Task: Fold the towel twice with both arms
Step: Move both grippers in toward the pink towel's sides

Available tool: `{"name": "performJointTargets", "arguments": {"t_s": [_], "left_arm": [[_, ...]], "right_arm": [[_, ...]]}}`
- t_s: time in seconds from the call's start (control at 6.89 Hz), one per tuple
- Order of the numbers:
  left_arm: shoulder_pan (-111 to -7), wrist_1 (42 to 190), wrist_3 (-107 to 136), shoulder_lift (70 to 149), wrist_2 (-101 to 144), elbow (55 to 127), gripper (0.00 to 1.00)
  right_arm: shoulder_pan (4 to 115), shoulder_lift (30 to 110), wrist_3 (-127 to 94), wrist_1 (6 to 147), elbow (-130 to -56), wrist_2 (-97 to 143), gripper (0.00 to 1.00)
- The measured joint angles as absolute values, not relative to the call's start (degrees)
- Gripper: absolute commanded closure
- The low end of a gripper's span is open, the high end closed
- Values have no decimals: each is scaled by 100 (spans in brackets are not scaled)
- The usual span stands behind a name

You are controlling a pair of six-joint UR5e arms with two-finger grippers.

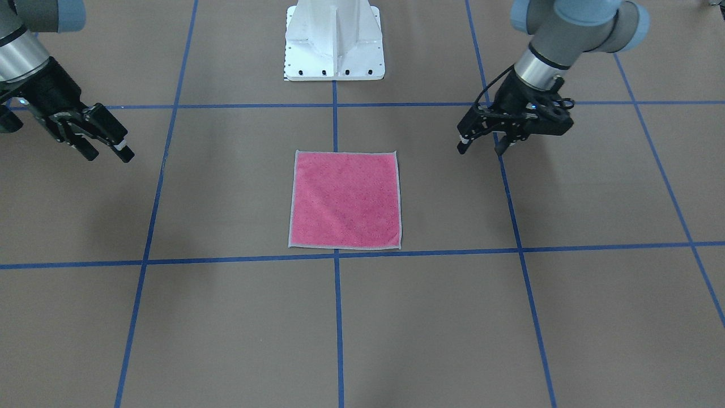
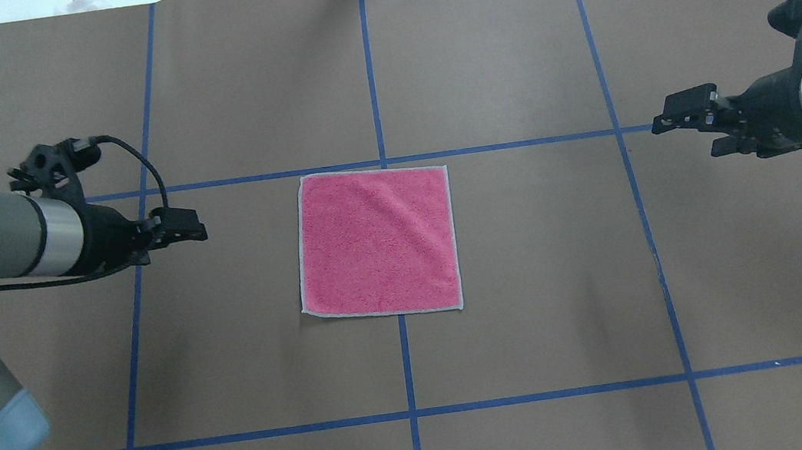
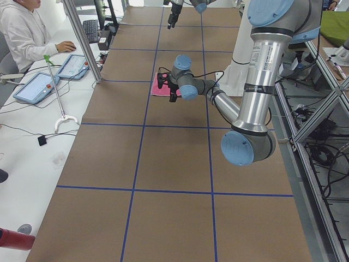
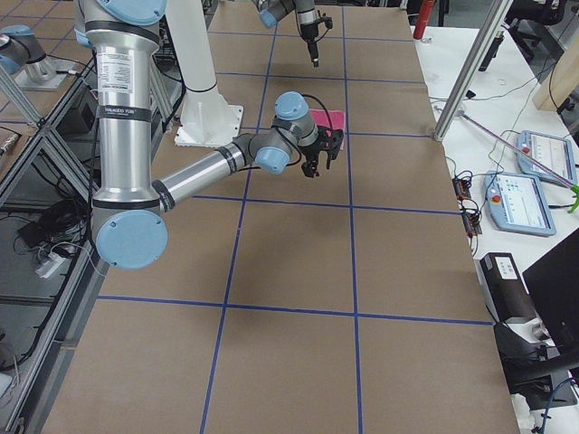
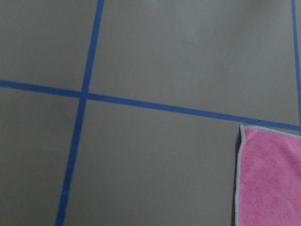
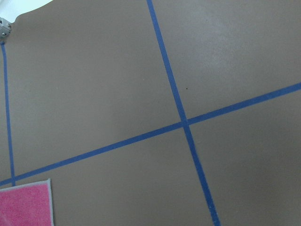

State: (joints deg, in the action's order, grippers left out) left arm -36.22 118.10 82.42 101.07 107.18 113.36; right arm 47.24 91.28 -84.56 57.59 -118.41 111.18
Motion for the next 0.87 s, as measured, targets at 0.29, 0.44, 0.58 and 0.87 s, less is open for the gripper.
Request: {"name": "performJointTargets", "arguments": {"t_s": [0.29,0.44,0.58,0.87], "left_arm": [[-2946,11843,8926,10372,10120,11253,1],[-2688,11848,9240,10564,9879,11098,2],[-2444,11853,9491,10807,9587,10853,13],[-2193,11859,9779,11120,9279,10426,26]], "right_arm": [[3582,9117,-8893,5757,-12044,9563,5],[3259,9085,-9318,5757,-12088,9182,5],[3052,9047,-9824,5757,-12109,8942,5],[2826,8999,-10346,5757,-12118,8670,4]]}}
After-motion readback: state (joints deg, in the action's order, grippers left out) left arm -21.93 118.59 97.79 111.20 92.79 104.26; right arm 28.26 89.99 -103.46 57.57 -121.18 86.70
